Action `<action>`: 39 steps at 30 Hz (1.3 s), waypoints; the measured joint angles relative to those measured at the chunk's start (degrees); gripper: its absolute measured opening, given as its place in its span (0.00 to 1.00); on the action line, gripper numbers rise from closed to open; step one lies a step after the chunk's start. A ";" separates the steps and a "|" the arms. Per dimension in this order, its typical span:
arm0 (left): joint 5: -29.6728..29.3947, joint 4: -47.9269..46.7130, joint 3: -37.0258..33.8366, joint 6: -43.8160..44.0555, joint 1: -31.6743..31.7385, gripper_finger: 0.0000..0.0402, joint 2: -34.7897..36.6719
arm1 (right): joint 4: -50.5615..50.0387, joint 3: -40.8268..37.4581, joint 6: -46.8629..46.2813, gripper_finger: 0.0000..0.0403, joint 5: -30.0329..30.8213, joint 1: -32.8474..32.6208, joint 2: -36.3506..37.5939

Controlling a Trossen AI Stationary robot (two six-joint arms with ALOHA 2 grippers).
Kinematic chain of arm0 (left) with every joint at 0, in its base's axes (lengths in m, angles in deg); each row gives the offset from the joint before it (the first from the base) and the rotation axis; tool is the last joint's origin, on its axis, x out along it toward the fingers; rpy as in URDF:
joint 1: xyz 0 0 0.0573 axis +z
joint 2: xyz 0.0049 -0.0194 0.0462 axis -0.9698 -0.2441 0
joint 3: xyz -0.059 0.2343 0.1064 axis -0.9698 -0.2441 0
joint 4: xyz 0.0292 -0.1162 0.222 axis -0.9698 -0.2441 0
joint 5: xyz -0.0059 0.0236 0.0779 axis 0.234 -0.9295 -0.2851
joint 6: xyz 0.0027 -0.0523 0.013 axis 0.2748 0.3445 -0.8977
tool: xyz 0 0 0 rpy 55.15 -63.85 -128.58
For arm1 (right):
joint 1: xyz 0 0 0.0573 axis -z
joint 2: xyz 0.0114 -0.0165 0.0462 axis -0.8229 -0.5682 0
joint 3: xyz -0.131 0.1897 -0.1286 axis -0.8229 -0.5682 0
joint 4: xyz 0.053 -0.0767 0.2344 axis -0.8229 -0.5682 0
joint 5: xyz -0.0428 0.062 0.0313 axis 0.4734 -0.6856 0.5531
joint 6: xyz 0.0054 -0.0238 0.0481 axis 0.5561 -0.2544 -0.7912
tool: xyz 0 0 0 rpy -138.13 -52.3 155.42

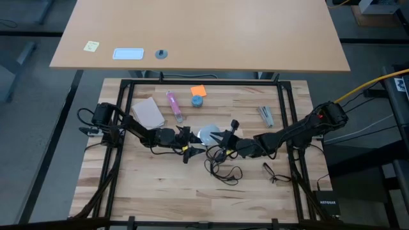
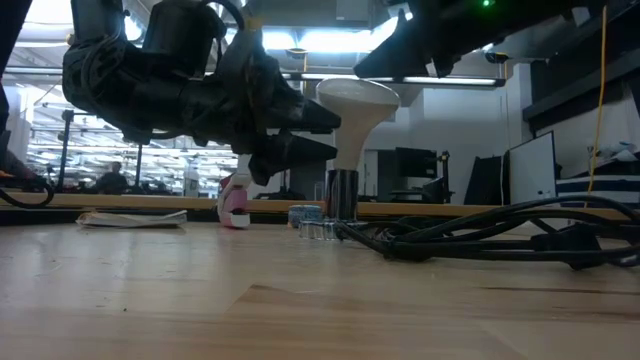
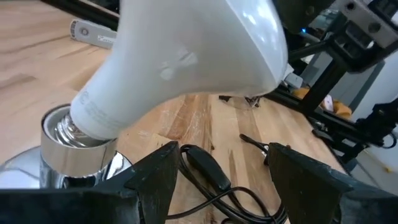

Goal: Screw lightbulb
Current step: Insert the lightbulb into the lamp

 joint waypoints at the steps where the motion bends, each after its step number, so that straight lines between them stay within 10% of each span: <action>1: 0.00 0.02 0.00 -1.17 0.00 0.60 0.00 | 0.17 0.00 -0.10 0.12 0.10 0.10 0.00; 31: -0.57 0.02 0.12 0.08 -0.48 0.60 -0.02 | 0.36 0.04 -0.10 0.12 -3.09 5.65 0.04; 39: -17.87 -1.86 0.37 0.94 -0.33 0.60 -0.02 | 0.33 0.04 -0.09 0.12 -3.09 5.64 0.04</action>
